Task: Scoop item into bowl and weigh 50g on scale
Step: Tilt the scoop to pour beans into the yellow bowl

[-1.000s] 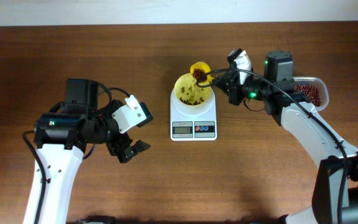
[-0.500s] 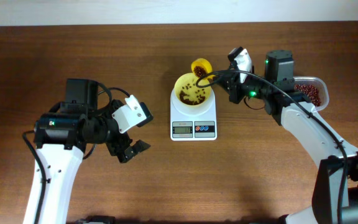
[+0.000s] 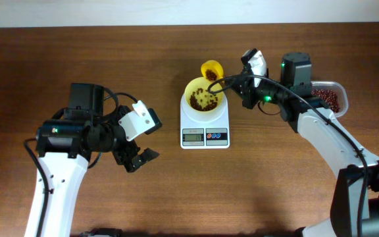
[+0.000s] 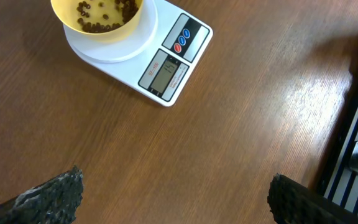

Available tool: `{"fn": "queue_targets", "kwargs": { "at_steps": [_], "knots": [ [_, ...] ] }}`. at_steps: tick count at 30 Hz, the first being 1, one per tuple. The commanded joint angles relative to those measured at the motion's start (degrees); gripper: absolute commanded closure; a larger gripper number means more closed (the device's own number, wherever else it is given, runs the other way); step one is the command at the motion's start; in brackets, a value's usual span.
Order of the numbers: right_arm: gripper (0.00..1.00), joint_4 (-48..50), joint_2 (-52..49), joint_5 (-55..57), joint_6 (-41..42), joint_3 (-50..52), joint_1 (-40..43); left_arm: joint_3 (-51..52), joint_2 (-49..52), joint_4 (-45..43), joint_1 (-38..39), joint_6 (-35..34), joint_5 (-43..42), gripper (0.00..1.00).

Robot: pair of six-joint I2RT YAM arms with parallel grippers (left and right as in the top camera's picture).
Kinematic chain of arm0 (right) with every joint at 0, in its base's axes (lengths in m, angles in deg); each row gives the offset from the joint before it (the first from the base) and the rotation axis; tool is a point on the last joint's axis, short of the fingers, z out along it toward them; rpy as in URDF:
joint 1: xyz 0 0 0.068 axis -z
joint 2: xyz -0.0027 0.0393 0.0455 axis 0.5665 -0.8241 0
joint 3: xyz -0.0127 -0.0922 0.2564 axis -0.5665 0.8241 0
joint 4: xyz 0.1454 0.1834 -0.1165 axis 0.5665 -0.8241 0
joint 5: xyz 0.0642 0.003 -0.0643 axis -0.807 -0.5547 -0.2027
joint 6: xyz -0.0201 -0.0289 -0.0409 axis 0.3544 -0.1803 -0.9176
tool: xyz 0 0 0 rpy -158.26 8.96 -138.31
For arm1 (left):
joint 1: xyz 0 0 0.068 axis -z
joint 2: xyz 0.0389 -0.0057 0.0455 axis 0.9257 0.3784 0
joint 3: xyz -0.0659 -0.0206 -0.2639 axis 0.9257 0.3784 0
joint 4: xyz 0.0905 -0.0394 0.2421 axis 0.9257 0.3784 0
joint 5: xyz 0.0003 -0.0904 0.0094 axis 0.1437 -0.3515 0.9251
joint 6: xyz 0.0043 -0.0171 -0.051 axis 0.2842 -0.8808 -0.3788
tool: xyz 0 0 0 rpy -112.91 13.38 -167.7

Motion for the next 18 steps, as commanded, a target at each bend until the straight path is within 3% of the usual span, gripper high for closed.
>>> {"fn": "queue_targets", "kwargs": {
  "at_steps": [1, 2, 5, 7, 9, 12, 14, 16, 18],
  "knots": [
    [0.96, 0.0, -0.15, 0.46, -0.09, -0.13, -0.37, 0.22, -0.87, 0.07, -0.35, 0.7, -1.01, 0.01],
    [0.96, 1.75, -0.13, -4.55, -0.13, -0.13, -0.37, 0.22, -0.87, 0.07, -0.35, 0.7, -1.01, 0.01],
    [0.96, -0.9, -0.2, 2.58, -0.13, -0.11, -0.35, 0.22, -0.87, 0.07, -0.35, 0.7, -1.01, 0.01],
    [0.96, 0.87, -0.13, -5.77, -0.2, -0.11, -0.39, 0.22, -0.87, 0.07, -0.35, 0.7, -1.01, 0.01],
    [0.96, -2.12, -0.2, 2.47, -1.68, -0.07, -0.42, 0.22, -0.87, 0.07, -0.35, 0.7, -1.01, 0.01],
    [0.96, 0.24, -0.17, -5.09, -1.66, -0.07, -0.42, 0.22, -0.87, 0.07, -0.35, 0.7, -1.01, 0.01],
    [0.96, -2.03, -0.2, 3.76, -1.66, 0.0, -0.42, 0.22, -0.87, 0.07, -0.35, 0.7, -1.01, 0.01],
    [0.96, 1.03, -0.09, -4.85, -1.66, -0.02, -0.42, 0.22, -0.87, 0.07, -0.35, 0.7, -1.01, 0.01],
    [0.96, -0.5, -0.2, 0.33, -4.66, 0.02, -0.42, 0.22, -0.87, 0.07, -0.35, 0.7, -1.01, 0.01]
  ]
}}
